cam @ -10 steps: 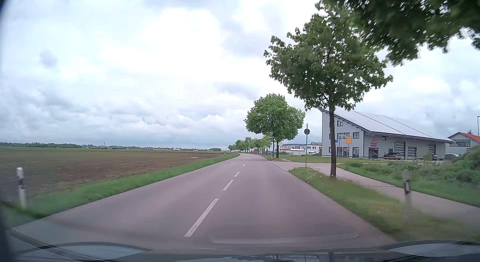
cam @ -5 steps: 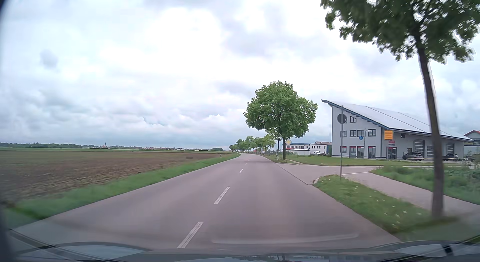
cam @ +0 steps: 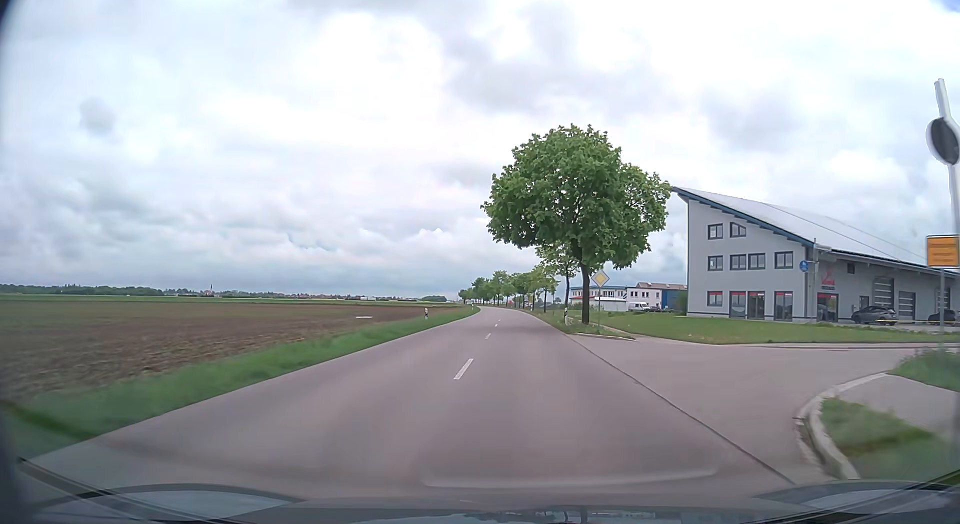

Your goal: Follow the waypoints while adhering to traffic rules and regulations

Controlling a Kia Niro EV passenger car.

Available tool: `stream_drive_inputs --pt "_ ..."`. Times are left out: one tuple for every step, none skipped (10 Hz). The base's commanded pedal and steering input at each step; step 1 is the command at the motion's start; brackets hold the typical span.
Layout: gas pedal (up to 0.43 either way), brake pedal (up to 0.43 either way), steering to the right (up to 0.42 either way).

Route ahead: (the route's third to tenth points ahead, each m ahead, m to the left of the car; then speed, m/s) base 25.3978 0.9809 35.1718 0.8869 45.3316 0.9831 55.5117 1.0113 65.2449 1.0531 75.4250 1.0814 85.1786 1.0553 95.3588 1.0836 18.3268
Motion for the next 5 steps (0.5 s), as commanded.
stream_drive_inputs --pt "0.268 0.012 0.004" --pt "0.268 0.012 0.004" --pt "0.268 0.012 0.003" --pt "0.268 0.012 0.004" --pt "0.268 0.012 0.004"
